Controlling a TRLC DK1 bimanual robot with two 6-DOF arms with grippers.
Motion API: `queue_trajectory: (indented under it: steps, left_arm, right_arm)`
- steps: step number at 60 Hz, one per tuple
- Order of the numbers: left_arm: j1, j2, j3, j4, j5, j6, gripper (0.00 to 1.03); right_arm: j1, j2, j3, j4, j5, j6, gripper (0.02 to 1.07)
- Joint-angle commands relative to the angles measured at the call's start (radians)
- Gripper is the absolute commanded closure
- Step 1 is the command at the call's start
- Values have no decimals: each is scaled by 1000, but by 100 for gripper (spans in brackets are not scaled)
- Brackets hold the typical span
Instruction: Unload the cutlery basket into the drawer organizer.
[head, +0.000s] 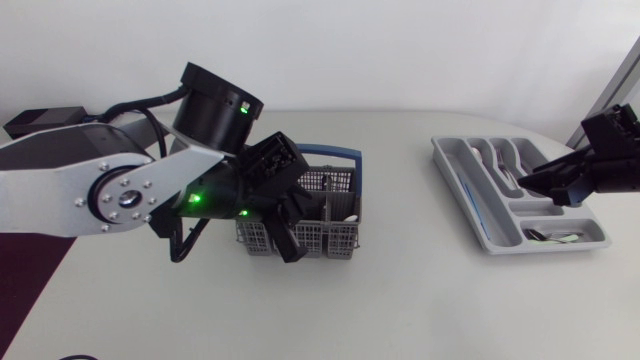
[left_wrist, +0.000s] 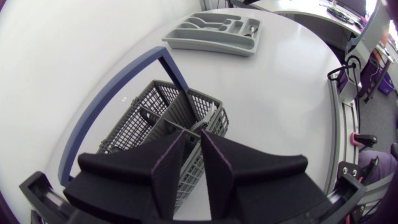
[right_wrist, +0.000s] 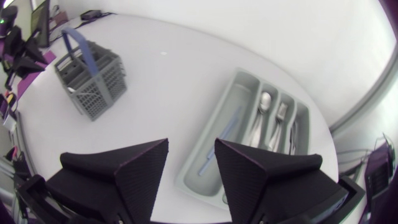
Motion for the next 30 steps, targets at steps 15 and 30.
queue_trajectory:
  steps: [15,30]
  left_arm:
    - [-19,20,-40,-11,-9,5,81]
    - [-30,21,-98,-23,-1,86,81]
  right_arm:
    - [395,-133,-82,-78,-21,-80,49]
    - [613,-107,-56,-71,-7,-91,49]
